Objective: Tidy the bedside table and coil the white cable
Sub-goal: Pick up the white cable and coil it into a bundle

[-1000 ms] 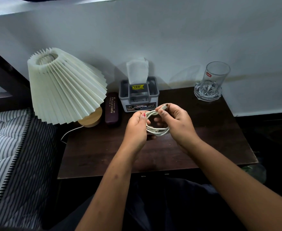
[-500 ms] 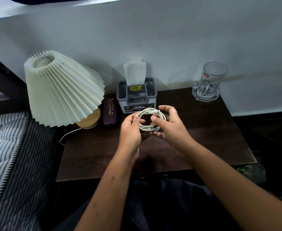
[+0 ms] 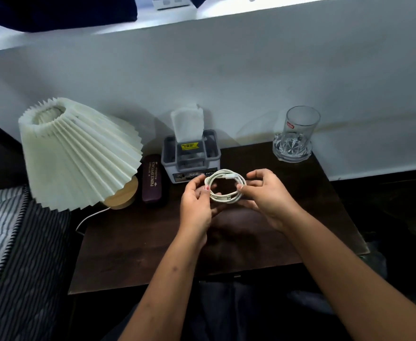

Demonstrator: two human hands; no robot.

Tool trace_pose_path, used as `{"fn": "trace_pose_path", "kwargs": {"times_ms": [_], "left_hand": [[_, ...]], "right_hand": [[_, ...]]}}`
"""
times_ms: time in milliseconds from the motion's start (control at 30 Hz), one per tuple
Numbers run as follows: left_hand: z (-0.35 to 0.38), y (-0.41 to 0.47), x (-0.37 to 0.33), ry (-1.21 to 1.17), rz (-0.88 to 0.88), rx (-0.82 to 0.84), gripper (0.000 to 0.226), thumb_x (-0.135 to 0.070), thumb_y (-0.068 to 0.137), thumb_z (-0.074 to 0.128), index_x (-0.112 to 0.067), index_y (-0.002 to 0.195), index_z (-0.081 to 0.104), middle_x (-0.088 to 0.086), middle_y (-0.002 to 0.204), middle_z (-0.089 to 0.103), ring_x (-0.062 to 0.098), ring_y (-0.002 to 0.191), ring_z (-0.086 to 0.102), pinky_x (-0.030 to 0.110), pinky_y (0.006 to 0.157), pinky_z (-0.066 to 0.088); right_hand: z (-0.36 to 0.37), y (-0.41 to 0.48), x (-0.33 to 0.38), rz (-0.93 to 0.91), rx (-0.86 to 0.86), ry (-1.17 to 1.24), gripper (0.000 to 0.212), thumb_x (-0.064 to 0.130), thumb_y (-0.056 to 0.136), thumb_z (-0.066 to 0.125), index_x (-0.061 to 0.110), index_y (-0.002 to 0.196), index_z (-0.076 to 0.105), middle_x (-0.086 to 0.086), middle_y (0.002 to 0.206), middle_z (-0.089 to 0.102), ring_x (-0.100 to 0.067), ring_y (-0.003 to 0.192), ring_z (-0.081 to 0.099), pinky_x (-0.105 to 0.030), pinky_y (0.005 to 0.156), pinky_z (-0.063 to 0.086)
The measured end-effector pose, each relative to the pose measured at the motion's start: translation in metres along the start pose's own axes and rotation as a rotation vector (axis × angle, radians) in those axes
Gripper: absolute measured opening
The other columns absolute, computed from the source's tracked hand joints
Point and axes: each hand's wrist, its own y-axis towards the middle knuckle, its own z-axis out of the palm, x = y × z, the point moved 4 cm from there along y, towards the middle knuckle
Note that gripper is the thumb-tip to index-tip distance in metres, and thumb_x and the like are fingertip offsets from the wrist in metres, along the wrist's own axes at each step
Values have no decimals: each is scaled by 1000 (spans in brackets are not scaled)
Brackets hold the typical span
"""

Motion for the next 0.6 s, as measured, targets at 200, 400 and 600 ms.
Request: {"fn": "trace_pose_path", "kwargs": {"times_ms": [200,400,600], "left_hand": [[47,32,-4,126,113,104,24,-1,92,48,-23,103,45,-1,93,60,9,81,59,22,51,56],[64,59,15,314,237,5,29,-2,87,53,-29,77,58,2,95,66,18,93,63,39,90,51],[73,72,31,516,262,16,24,-2,87,55,-15,100,70,-1,104,67,8,100,56,9,83,35]], "right_hand": [[-36,35,-1,-214,-285,-83,18,6,80,67,22,74,64,-4,88,69,-22,90,66,-43,87,55],[-20,55,-13,-202,-167,-261,59,11,79,65,20,135,45,-7,150,33,-19,138,33,-39,115,28],[-31,85,-19,-215,-39,-635,65,10,89,57,16,145,26,-15,158,7,-21,145,11,-13,106,12]]}}
